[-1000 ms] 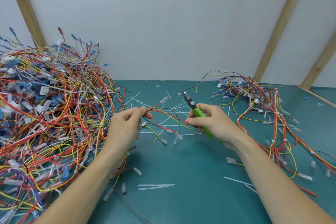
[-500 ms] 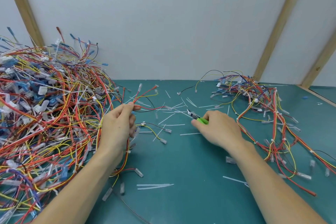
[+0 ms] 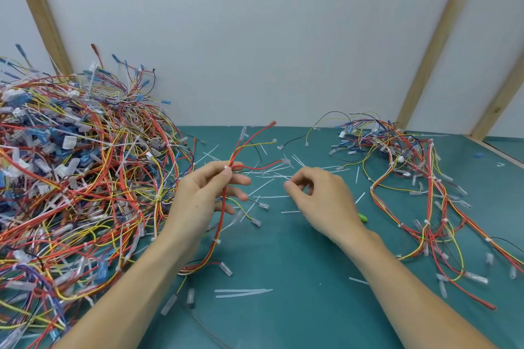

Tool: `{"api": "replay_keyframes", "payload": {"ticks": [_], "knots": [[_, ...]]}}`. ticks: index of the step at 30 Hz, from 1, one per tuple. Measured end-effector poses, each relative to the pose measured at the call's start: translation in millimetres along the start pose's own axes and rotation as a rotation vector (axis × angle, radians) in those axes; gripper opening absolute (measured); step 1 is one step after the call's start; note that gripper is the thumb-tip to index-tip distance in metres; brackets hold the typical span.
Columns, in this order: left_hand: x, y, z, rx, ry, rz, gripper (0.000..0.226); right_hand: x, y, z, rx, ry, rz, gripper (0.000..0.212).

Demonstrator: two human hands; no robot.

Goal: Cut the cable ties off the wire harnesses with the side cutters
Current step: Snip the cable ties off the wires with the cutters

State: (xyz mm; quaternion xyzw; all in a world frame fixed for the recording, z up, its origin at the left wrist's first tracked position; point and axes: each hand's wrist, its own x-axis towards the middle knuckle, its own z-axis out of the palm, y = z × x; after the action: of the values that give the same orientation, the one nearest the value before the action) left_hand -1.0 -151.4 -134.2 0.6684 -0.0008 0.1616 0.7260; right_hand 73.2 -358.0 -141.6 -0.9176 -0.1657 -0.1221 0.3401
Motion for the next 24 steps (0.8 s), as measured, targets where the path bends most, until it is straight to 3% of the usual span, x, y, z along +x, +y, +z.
{"api": "replay_keyframes", "payload": {"ticks": [3, 7, 13, 16, 21, 24], "knots": [[-2, 2, 1, 0.050, -0.101, 0.107, 0.021, -10, -26, 6, 0.465, -0.180, -0.116, 0.022], [-3, 1, 6, 0.010, -0.171, 0.191, 0.028, -21, -38, 20, 0.578, -0.341, -0.195, 0.015], [-10, -2, 12, 0.050, -0.258, 0.211, 0.030, -21, -41, 26, 0.725, -0.329, -0.182, 0.008], [-11, -2, 13, 0.123, -0.235, 0.190, 0.026, -19, -43, 19, 0.788, -0.286, -0.197, 0.015], [-10, -5, 10, 0.451, -0.191, 0.319, 0.025, -13, -44, 0, 0.999, -0.282, -0.008, 0.023], [-12, -8, 12, 0.688, -0.054, 0.478, 0.019, -10, -44, -2, 0.973, -0.149, 0.027, 0.022]]}}
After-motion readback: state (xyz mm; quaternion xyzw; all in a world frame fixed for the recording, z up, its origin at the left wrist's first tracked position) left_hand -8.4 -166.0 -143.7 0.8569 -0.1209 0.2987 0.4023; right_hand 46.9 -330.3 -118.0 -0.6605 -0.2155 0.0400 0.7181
